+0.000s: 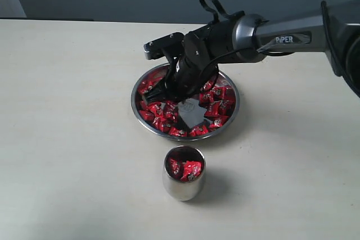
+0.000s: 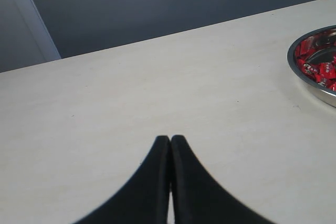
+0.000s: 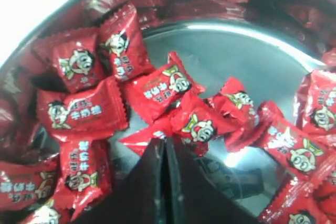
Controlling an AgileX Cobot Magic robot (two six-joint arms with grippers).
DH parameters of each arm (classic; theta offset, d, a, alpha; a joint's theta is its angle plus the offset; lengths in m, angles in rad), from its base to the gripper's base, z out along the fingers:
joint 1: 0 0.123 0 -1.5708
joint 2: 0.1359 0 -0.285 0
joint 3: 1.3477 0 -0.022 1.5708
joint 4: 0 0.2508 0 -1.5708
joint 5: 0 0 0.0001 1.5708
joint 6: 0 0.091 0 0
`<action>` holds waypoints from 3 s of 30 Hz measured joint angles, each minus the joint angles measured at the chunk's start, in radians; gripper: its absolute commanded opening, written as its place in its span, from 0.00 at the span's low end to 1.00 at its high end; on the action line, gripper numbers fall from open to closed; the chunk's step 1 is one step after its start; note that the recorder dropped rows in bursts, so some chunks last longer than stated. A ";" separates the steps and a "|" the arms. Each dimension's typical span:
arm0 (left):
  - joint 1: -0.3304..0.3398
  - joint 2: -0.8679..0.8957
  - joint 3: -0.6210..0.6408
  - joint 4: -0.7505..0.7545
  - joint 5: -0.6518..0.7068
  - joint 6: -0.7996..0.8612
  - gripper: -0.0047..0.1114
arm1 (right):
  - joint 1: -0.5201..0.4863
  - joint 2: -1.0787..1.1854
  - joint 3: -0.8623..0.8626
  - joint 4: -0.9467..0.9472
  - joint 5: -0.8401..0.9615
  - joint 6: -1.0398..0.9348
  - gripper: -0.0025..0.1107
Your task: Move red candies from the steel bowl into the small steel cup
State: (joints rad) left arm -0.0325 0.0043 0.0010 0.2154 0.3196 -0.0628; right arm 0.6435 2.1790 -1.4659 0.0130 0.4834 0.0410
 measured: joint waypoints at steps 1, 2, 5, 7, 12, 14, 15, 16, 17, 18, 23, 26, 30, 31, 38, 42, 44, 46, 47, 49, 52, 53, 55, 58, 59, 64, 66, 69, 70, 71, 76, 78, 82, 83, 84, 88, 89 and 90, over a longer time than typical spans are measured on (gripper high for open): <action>0.000 0.000 0.000 0.000 0.000 0.000 0.04 | 0.000 -0.007 0.000 0.000 0.000 0.000 0.02; 0.000 0.000 0.000 0.000 0.000 0.000 0.04 | 0.000 -0.016 0.000 0.000 0.005 0.000 0.02; 0.000 0.000 0.000 0.000 0.000 0.000 0.04 | 0.000 -0.059 0.000 0.000 0.023 0.000 0.02; 0.000 0.000 0.000 0.000 0.000 0.000 0.04 | 0.000 -0.092 0.000 0.000 0.043 0.002 0.02; 0.000 0.000 0.000 0.000 0.000 0.000 0.04 | 0.000 -0.144 0.000 0.000 0.121 0.002 0.02; 0.000 0.000 0.000 0.000 0.000 0.000 0.04 | 0.000 -0.152 0.000 0.000 0.183 -0.009 0.02; 0.000 0.000 0.000 0.000 0.000 0.000 0.04 | 0.000 -0.159 0.000 0.004 0.216 -0.022 0.02; 0.000 0.000 0.000 0.000 0.000 0.000 0.04 | 0.000 -0.163 0.000 0.014 0.250 -0.041 0.02; 0.000 0.000 0.000 0.000 0.000 0.000 0.04 | 0.000 -0.169 0.000 0.031 0.277 -0.067 0.02; 0.000 0.000 0.000 0.000 0.000 0.000 0.04 | 0.000 -0.175 0.000 0.060 0.310 -0.095 0.02; 0.000 0.000 0.000 0.000 0.000 0.000 0.04 | -0.003 -0.232 0.000 0.272 0.370 -0.184 0.02; 0.000 0.000 0.000 0.000 0.000 0.000 0.04 | -0.009 -0.272 0.000 0.421 0.319 -0.210 0.02; 0.000 0.000 0.000 0.000 0.000 0.000 0.04 | -0.030 -0.293 0.000 0.620 0.242 -0.270 0.02; 0.000 0.000 0.000 0.000 0.000 0.000 0.04 | -0.040 -0.295 0.000 0.680 0.231 -0.291 0.02; 0.000 0.000 0.000 0.000 0.000 0.000 0.04 | -0.114 -0.295 0.000 0.993 0.168 -0.335 0.02; 0.000 0.000 0.000 0.000 0.000 0.000 0.04 | -0.161 -0.295 0.000 1.117 0.122 -0.337 0.02; 0.000 0.000 0.000 0.000 0.000 0.000 0.04 | -0.184 -0.295 0.000 1.148 0.121 -0.340 0.02; 0.000 0.000 0.000 0.000 0.000 0.000 0.04 | -0.199 -0.295 0.000 1.139 0.139 -0.372 0.02; 0.000 0.000 0.000 0.000 0.000 0.000 0.04 | -0.206 -0.295 0.000 1.107 0.159 -0.401 0.02; 0.000 0.000 0.000 0.000 0.000 0.000 0.04 | -0.210 -0.295 0.000 1.010 0.224 -0.441 0.02; 0.000 0.000 0.000 0.000 0.000 0.000 0.04 | -0.201 -0.295 -0.002 0.833 0.396 -0.460 0.02; 0.000 0.000 0.000 0.000 0.000 0.000 0.04 | -0.195 -0.295 -0.002 0.798 0.458 -0.465 0.02; 0.000 0.000 0.000 0.000 0.000 0.000 0.04 | -0.178 -0.295 -0.002 0.729 0.561 -0.475 0.02; 0.000 0.000 0.000 0.000 0.000 0.000 0.04 | -0.149 -0.295 -0.002 0.645 0.667 -0.482 0.02; 0.000 0.000 0.000 0.000 0.000 0.000 0.04 | -0.136 -0.295 -0.002 0.616 0.691 -0.482 0.02; 0.000 0.000 0.000 0.000 0.000 0.000 0.04 | -0.078 -0.295 -0.002 0.507 0.727 -0.486 0.02; 0.000 0.000 0.000 0.000 0.000 0.000 0.04 | -0.040 -0.295 -0.002 0.451 0.727 -0.469 0.02; 0.000 0.000 0.000 0.000 0.000 0.000 0.04 | 0.005 -0.295 0.004 0.391 0.729 -0.440 0.02; 0.000 0.000 0.000 0.000 0.000 0.000 0.04 | 0.013 -0.297 0.013 0.384 0.729 -0.437 0.02; 0.000 0.000 0.000 0.000 0.000 0.000 0.04 | 0.024 -0.296 0.041 0.374 0.729 -0.435 0.02; 0.000 0.000 0.000 0.000 0.000 0.000 0.04 | 0.031 -0.296 0.129 0.355 0.738 -0.427 0.05; 0.000 0.000 0.000 0.000 0.000 0.000 0.04 | 0.033 -0.296 0.137 0.355 0.734 -0.427 0.21; 0.000 0.000 0.000 0.000 0.000 0.000 0.04 | 0.033 -0.296 0.137 0.355 0.727 -0.428 0.33; 0.000 0.000 0.000 0.000 0.000 0.000 0.04 | 0.033 -0.296 0.137 0.355 0.727 -0.428 0.33; 0.000 0.000 0.000 0.000 0.000 0.000 0.04 | 0.033 -0.296 0.137 0.354 0.723 -0.428 0.33; 0.000 0.000 0.000 0.000 0.000 0.000 0.04 | 0.033 -0.302 0.137 0.260 0.593 -0.373 0.33; 0.000 0.000 0.000 0.000 0.000 0.000 0.04 | 0.033 -0.306 0.133 0.213 0.534 -0.338 0.33; 0.000 0.000 0.000 0.000 0.000 0.000 0.04 | 0.033 -0.308 0.130 0.157 0.480 -0.297 0.33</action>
State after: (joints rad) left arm -0.0325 0.0043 0.0010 0.2154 0.3196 -0.0628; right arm 0.6763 1.8711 -1.3355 0.1702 0.9629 -0.2561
